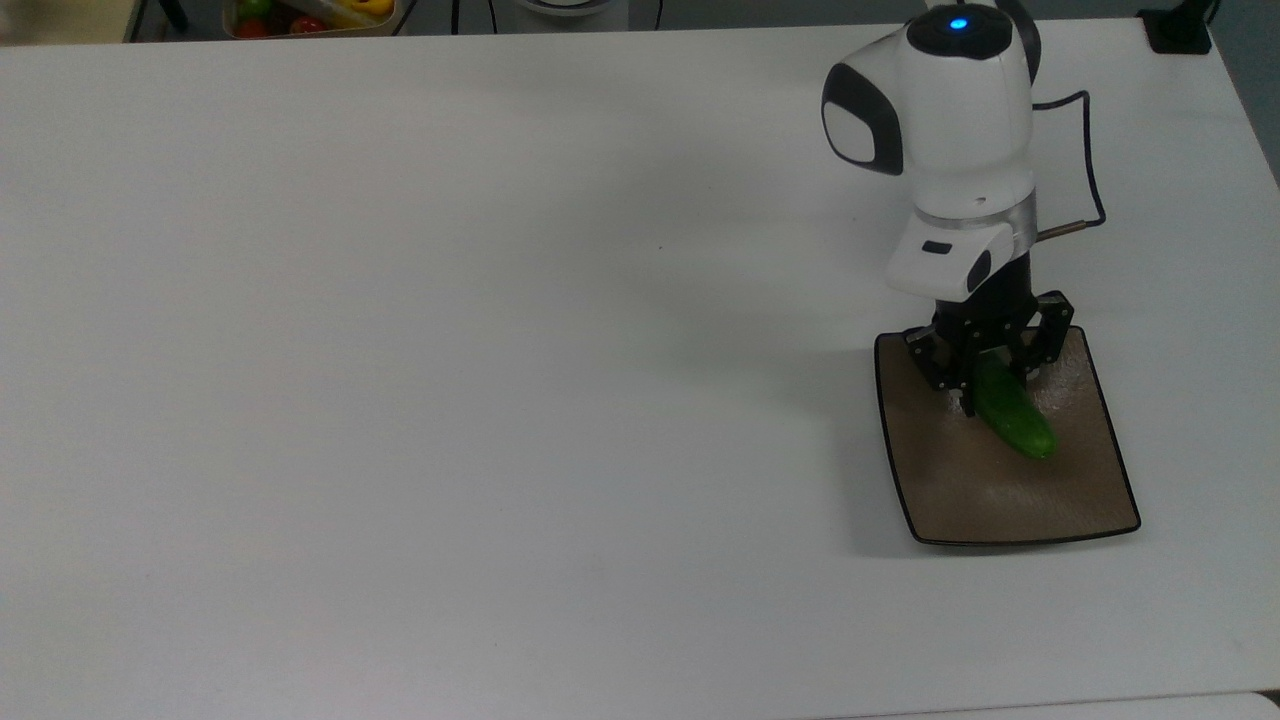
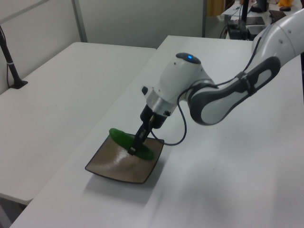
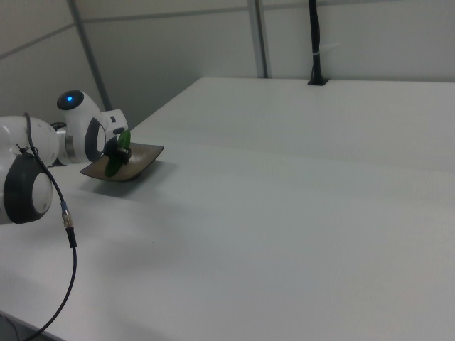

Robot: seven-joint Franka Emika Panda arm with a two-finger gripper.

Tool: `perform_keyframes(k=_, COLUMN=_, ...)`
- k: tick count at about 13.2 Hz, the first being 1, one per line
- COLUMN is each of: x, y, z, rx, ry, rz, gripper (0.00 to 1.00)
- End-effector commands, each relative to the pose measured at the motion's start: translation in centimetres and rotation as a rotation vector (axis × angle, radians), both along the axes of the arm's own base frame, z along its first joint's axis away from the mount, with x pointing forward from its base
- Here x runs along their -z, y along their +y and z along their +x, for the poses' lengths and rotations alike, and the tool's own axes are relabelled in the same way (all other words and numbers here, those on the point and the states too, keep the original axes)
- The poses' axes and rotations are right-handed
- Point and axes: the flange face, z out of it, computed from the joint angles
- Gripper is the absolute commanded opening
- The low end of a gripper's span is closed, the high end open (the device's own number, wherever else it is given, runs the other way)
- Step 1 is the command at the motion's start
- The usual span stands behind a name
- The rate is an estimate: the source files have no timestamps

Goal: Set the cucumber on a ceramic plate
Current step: 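Lower the cucumber onto the plate and open the gripper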

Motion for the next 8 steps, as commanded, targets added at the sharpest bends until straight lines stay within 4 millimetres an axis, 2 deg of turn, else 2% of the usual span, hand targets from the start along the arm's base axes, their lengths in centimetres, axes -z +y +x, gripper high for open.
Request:
perform_keyframes(k=1, x=1.45, y=1.08, z=0.20, rx=0.011, ry=-0.036, rz=0.013, gripper=0.26)
perform_keyframes(k=4, x=1.52, y=1.02, z=0.26, rx=0.014, ry=-0.038, rz=0.015, gripper=0.51)
perform_keyframes(k=8, x=1.43, y=0.68, z=0.49, rx=0.024, ry=-0.040, rz=0.014, gripper=0.76)
